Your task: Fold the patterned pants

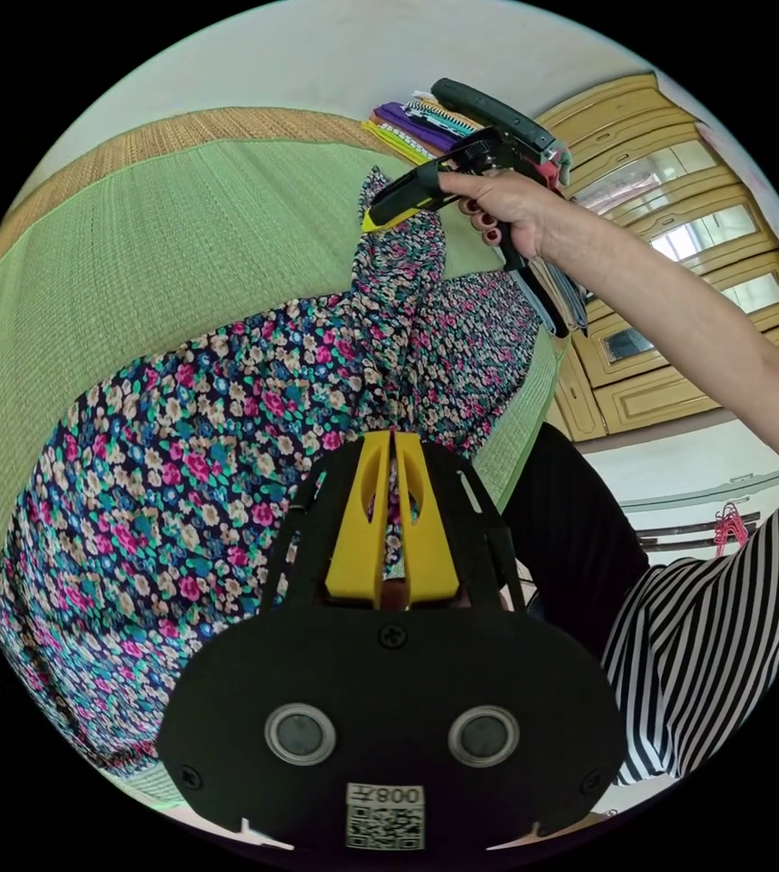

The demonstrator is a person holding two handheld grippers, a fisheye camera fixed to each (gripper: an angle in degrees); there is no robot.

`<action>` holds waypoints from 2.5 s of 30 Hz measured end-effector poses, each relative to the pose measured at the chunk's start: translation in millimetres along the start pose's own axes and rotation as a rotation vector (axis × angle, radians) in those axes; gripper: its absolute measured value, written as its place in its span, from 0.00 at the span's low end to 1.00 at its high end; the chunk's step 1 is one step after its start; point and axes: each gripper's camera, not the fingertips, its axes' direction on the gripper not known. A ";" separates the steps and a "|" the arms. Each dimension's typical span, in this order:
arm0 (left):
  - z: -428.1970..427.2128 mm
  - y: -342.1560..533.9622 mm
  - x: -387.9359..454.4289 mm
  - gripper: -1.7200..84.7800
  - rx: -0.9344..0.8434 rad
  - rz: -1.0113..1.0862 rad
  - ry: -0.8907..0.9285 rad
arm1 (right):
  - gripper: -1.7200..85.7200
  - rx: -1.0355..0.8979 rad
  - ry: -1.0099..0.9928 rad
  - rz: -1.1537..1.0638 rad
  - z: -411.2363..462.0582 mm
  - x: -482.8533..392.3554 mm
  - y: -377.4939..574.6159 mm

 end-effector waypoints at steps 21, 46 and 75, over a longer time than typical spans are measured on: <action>96.4 -30.8 63.0 0.03 -0.245 0.243 -0.191 | 0.02 0.258 -0.215 0.085 -62.1 156.5 270.3; 148.0 -95.0 21.4 0.03 -0.304 0.032 -0.106 | 0.02 0.295 -0.343 0.132 -19.2 252.6 367.7; 198.8 -321.1 -77.8 0.08 -0.109 -0.239 0.075 | 0.09 0.428 -0.117 -0.139 -35.9 202.7 345.4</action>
